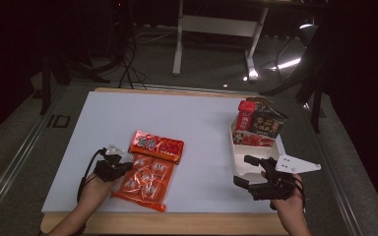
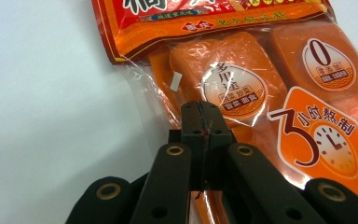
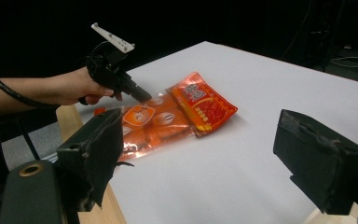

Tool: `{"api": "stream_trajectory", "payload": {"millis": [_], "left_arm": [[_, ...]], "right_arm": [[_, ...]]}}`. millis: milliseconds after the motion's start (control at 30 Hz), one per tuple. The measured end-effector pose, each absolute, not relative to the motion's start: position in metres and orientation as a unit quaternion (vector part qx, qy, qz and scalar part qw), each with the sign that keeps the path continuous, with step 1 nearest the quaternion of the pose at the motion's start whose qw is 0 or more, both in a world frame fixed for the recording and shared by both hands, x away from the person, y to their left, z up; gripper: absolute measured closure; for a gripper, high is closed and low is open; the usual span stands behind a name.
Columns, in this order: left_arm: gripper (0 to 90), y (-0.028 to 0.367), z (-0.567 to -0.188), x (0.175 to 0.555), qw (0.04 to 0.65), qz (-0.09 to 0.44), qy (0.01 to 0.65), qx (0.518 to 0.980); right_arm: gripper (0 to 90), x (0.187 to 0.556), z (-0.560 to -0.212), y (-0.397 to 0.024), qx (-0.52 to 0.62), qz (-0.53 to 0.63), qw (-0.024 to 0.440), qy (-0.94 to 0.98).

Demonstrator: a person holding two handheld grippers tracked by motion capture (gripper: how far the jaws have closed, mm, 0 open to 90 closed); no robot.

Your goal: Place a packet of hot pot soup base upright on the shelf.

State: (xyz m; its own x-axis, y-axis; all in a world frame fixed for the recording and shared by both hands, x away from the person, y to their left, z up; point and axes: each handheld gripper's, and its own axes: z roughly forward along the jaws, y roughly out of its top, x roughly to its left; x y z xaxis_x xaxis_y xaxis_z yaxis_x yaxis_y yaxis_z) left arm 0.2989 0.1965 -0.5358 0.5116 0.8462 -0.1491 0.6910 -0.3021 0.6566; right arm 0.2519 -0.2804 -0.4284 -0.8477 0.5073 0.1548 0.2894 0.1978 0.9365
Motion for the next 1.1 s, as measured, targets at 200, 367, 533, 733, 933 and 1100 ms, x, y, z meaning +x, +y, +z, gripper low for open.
{"api": "stream_trajectory", "payload": {"millis": [200, 367, 533, 733, 933, 1100], "left_arm": [[90.0, 0.209, -0.531, 0.295, 0.365, 0.092, 0.443, 0.814], [90.0, 0.217, -0.526, 0.282, 0.344, 0.086, 0.419, 0.836], [90.0, 0.223, -0.531, 0.271, 0.326, 0.065, 0.407, 0.851], [90.0, 0.219, -0.532, 0.271, 0.325, 0.061, 0.403, 0.853], [90.0, 0.208, -0.533, 0.272, 0.331, 0.054, 0.400, 0.853], [90.0, 0.192, -0.534, 0.276, 0.342, 0.040, 0.387, 0.855]], "right_arm": [[16.0, 0.251, -0.426, -0.282, 0.260, 0.579, 0.096, 0.767], [16.0, 0.251, -0.426, -0.281, 0.260, 0.580, 0.096, 0.766], [16.0, 0.251, -0.426, -0.279, 0.256, 0.578, 0.095, 0.769], [16.0, 0.251, -0.428, -0.279, 0.259, 0.576, 0.093, 0.769], [16.0, 0.252, -0.429, -0.277, 0.259, 0.575, 0.091, 0.771], [16.0, 0.251, -0.429, -0.277, 0.258, 0.576, 0.091, 0.770]]}}
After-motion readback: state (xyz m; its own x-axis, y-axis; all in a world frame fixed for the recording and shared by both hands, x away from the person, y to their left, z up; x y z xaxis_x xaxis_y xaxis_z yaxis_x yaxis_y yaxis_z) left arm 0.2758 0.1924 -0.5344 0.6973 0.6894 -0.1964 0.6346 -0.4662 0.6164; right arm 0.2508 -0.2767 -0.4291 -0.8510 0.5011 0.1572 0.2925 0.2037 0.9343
